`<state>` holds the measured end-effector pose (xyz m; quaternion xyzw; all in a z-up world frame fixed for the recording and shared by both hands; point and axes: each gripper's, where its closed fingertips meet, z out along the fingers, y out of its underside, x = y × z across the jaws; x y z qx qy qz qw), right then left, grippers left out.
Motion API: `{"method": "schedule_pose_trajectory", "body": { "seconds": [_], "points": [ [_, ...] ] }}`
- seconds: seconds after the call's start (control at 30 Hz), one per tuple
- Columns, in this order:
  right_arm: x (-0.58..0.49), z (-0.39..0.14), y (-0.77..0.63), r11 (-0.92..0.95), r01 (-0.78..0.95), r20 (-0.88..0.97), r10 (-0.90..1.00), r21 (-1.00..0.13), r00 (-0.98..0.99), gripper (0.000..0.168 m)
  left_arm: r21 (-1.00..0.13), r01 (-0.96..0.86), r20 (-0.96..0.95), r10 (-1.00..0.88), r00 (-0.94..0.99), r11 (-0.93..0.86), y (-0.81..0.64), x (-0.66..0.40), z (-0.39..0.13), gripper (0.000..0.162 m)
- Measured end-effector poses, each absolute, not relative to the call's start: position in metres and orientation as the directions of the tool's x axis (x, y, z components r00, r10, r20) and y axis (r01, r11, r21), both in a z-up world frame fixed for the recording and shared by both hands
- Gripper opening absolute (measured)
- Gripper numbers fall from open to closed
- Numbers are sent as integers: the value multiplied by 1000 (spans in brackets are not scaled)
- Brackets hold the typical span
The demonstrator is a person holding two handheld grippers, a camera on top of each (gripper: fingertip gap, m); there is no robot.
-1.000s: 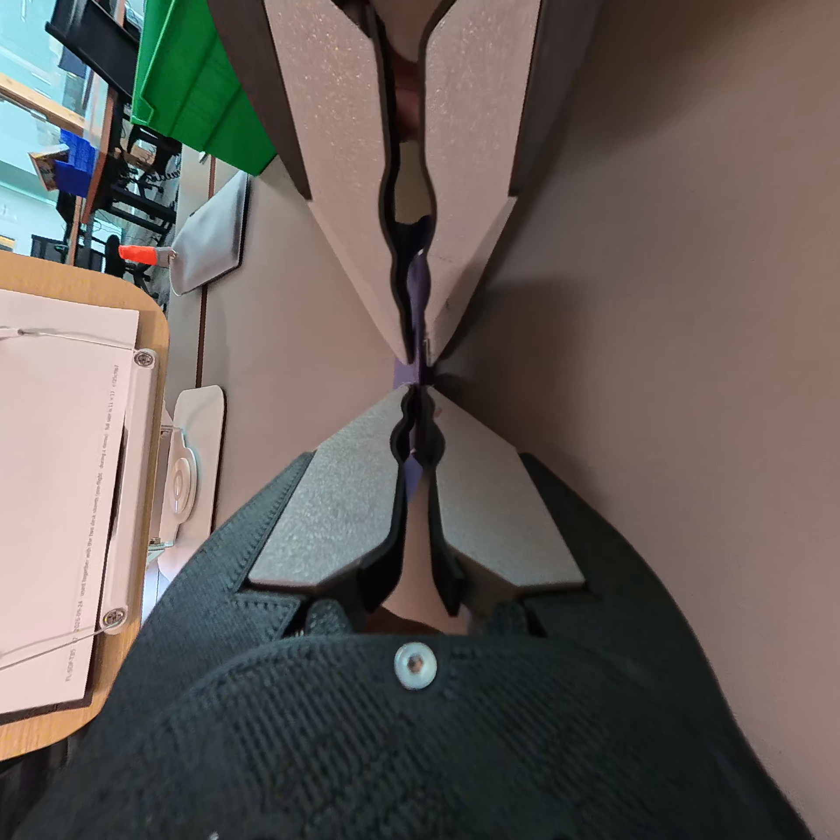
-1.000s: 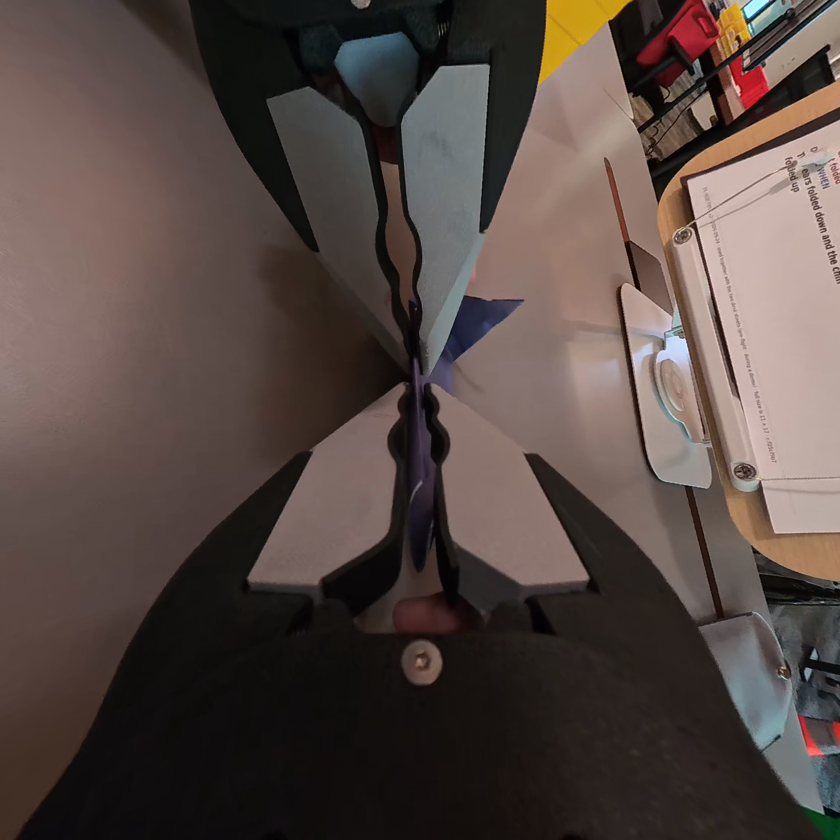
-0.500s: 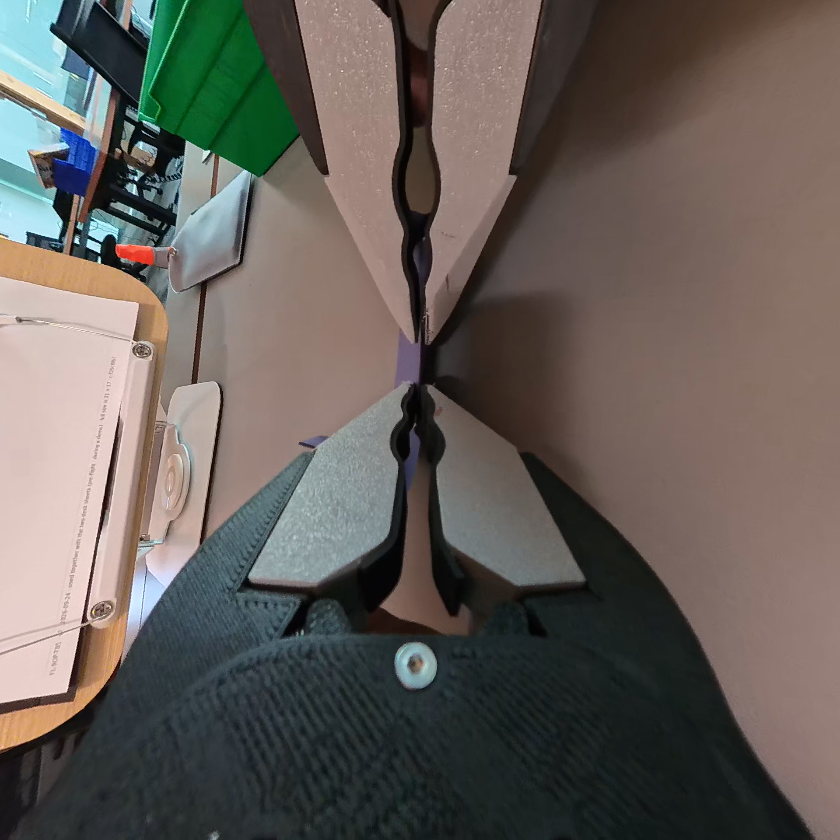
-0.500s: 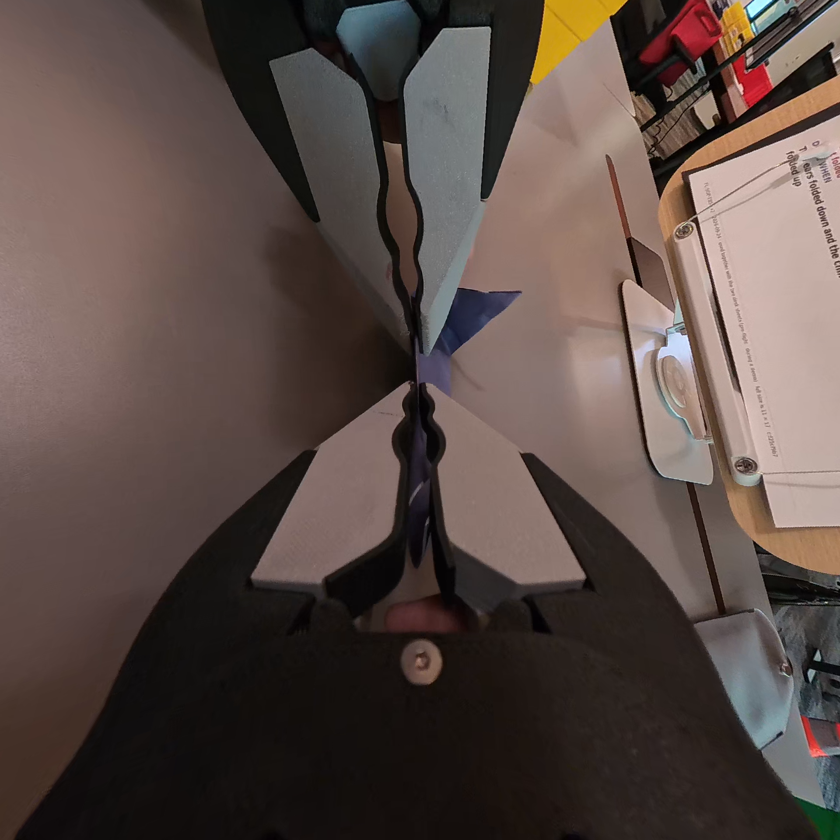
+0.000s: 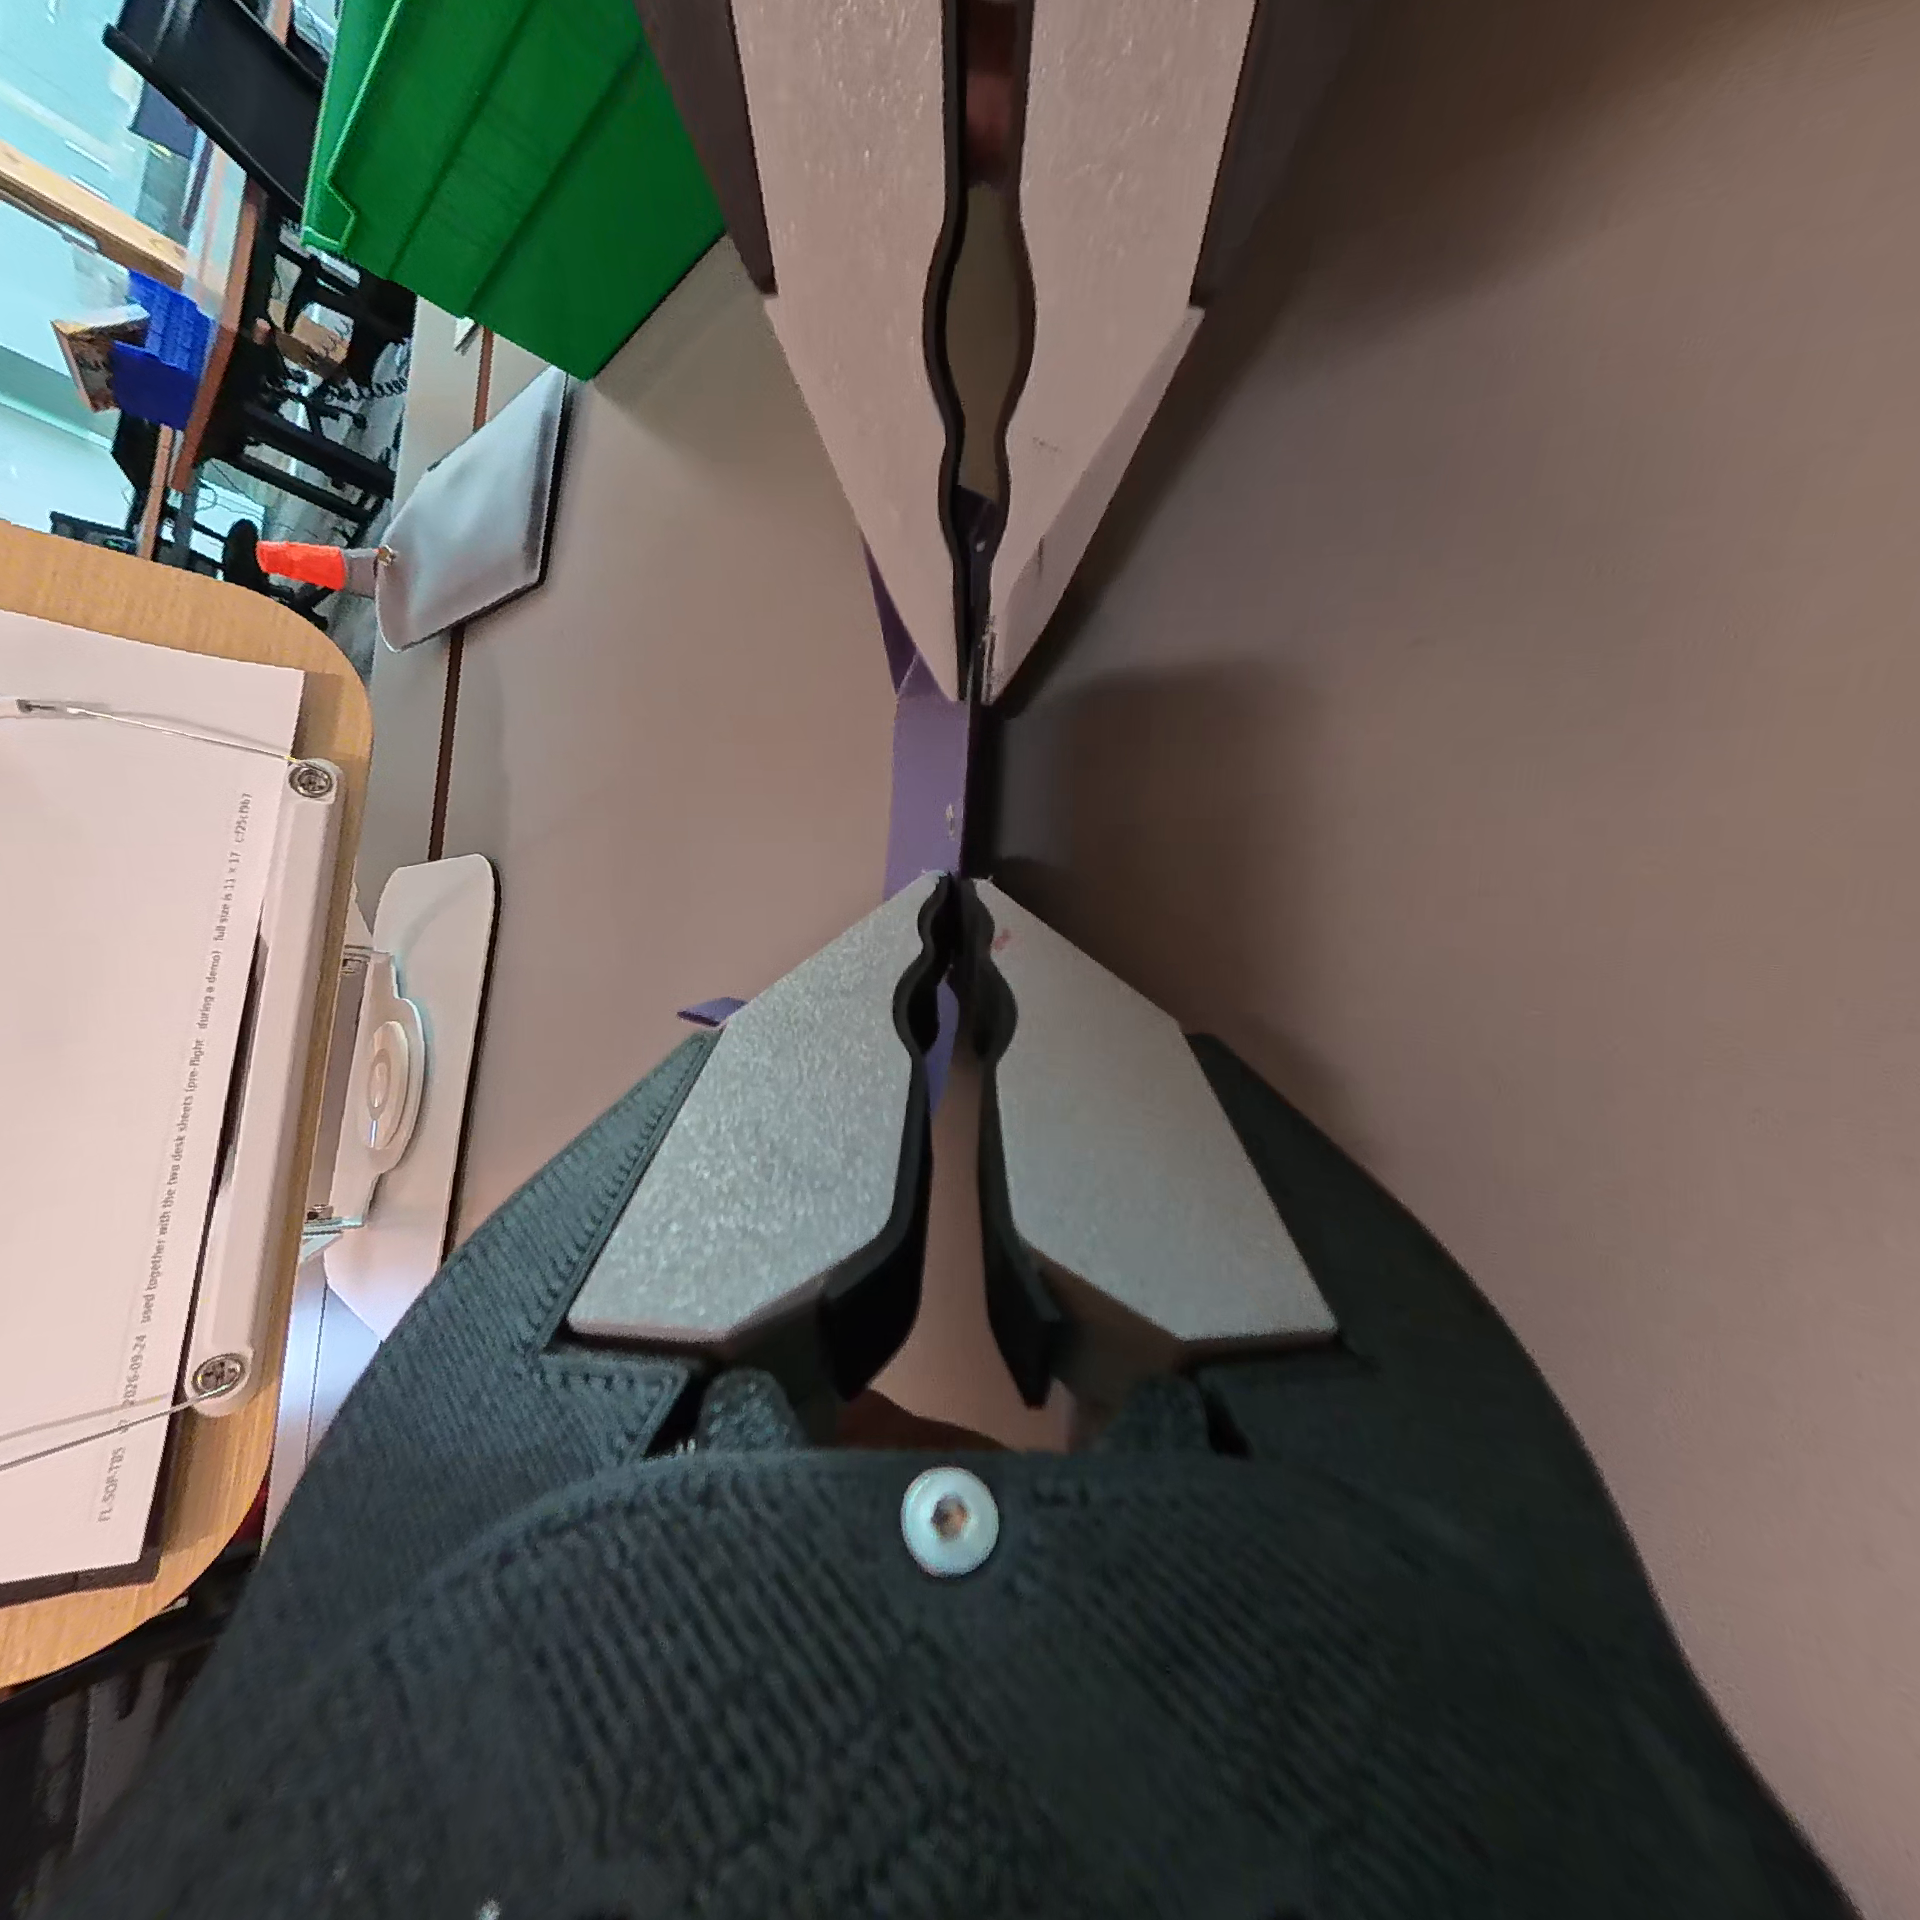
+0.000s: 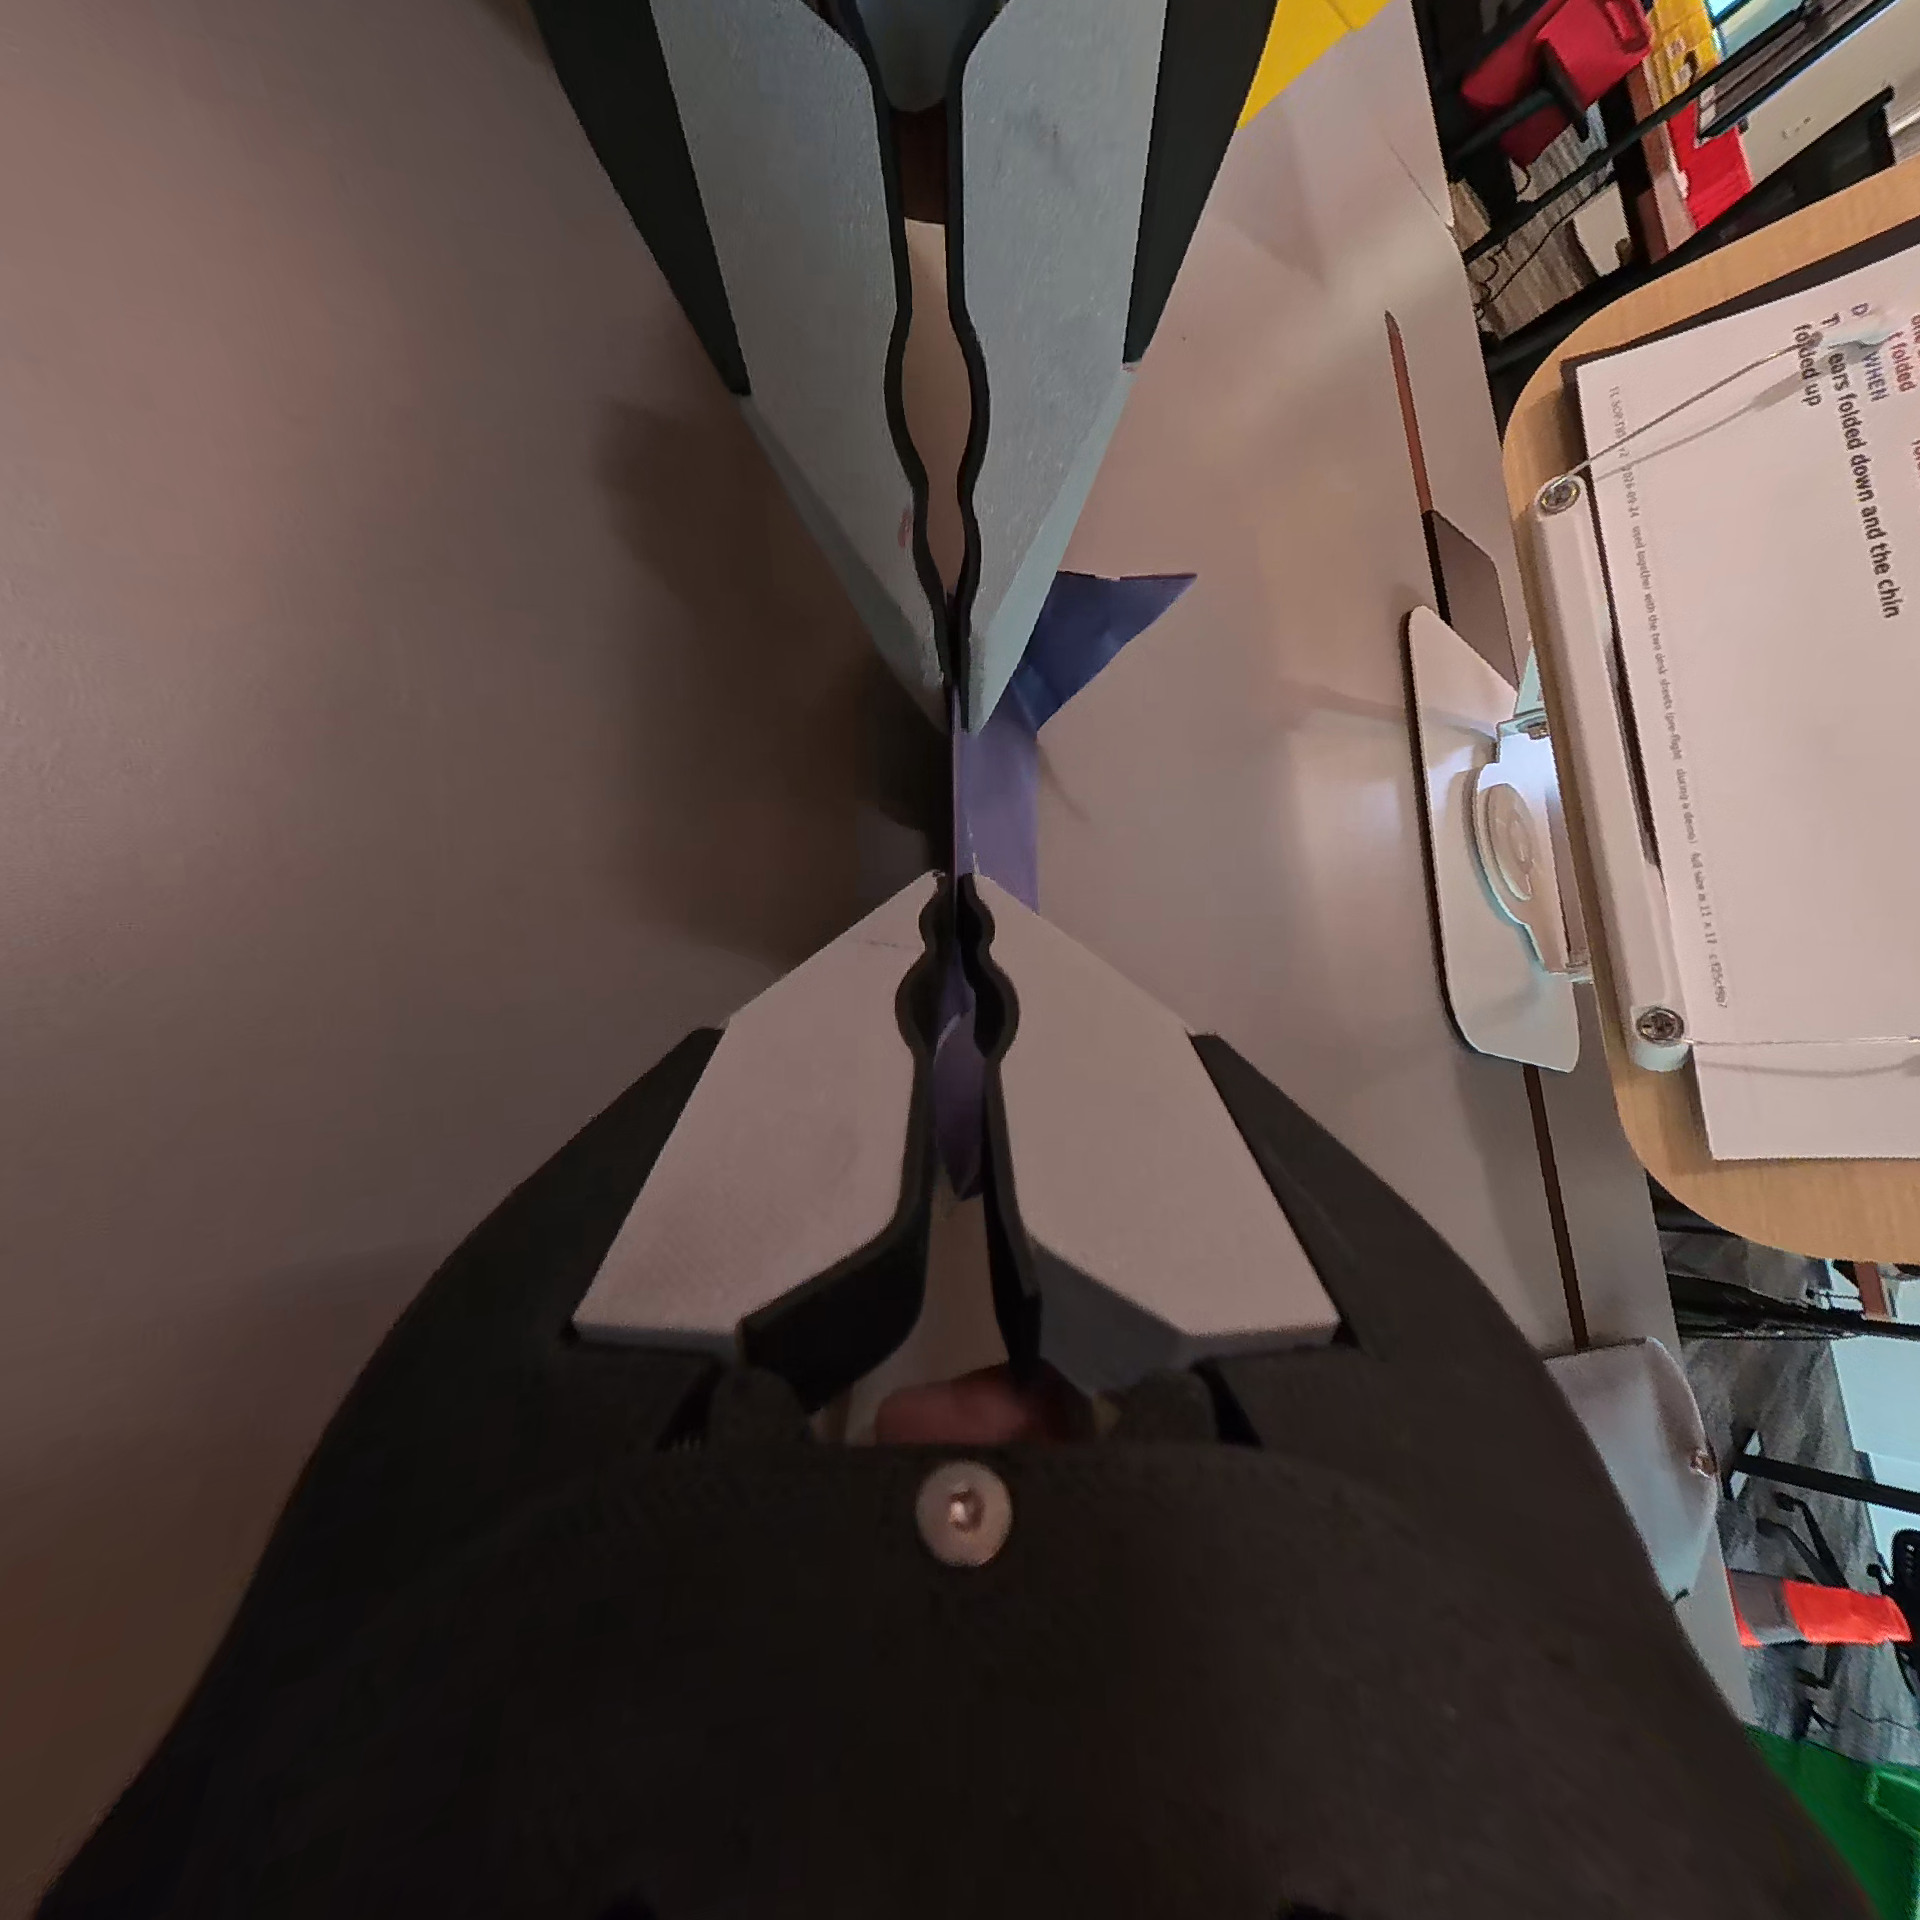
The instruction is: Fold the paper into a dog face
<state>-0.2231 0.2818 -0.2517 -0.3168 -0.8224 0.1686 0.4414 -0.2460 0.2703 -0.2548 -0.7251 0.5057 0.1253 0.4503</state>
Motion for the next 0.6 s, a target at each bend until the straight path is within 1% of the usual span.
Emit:
{"method": "schedule_pose_trajectory", "body": {
  "seconds": [0.17,0.27,0.37,0.53,0.57,0.6],
  "points": [
    [-216,-253,286,747,381,627,665,-546,-405,0,-527,-845,-636,-619,461,-88,269,-249,-257,0],
    [-214,-254,288,750,386,634,661,-537,-401,0,-506,-857,-651,-610,452,-95,268,-253,-259,0],
    [-214,-253,288,749,382,633,662,-541,-401,0,-512,-855,-653,-605,455,-90,266,-253,-259,0],
    [-213,-254,285,750,376,628,661,-544,-410,0,-488,-868,-665,-607,435,-88,260,-252,-261,0],
    [-212,-253,283,744,371,619,668,-556,-412,2,-499,-861,-655,-609,447,-94,257,-252,-260,9],
    [-210,-251,281,728,364,600,685,-580,-413,8,-529,-841,-631,-612,477,-110,253,-252,-259,23]
  ]
}}
